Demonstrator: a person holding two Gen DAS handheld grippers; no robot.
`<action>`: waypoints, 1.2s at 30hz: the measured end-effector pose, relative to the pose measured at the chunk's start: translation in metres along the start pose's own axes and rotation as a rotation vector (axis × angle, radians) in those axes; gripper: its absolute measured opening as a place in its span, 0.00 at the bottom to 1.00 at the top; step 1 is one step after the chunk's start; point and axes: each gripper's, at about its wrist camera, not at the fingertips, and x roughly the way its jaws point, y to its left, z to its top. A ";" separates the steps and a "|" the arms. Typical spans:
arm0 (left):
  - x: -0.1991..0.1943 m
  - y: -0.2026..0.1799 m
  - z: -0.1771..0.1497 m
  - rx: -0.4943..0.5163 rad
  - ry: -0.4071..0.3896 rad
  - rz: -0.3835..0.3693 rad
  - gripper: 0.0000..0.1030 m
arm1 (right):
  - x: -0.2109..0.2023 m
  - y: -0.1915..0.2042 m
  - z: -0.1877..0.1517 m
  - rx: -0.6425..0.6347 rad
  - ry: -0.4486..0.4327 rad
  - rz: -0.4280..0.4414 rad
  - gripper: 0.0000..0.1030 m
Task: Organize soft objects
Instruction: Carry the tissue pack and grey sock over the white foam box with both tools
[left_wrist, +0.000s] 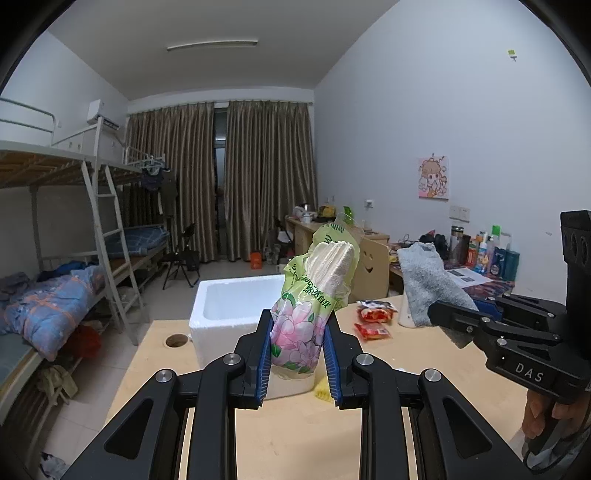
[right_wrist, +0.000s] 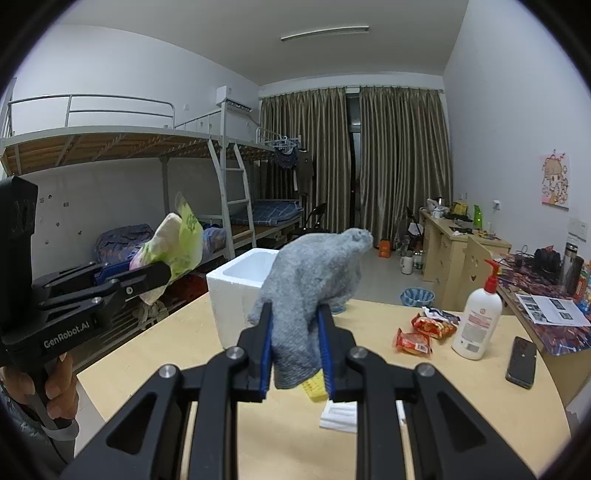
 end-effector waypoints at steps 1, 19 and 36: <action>0.003 0.001 0.002 -0.002 0.000 0.002 0.26 | 0.003 0.000 0.002 -0.002 0.002 0.003 0.25; 0.063 0.045 0.029 -0.033 0.036 0.064 0.26 | 0.064 0.011 0.039 -0.044 0.044 0.083 0.25; 0.118 0.072 0.045 -0.035 0.076 0.062 0.26 | 0.110 0.011 0.054 -0.079 0.093 0.139 0.25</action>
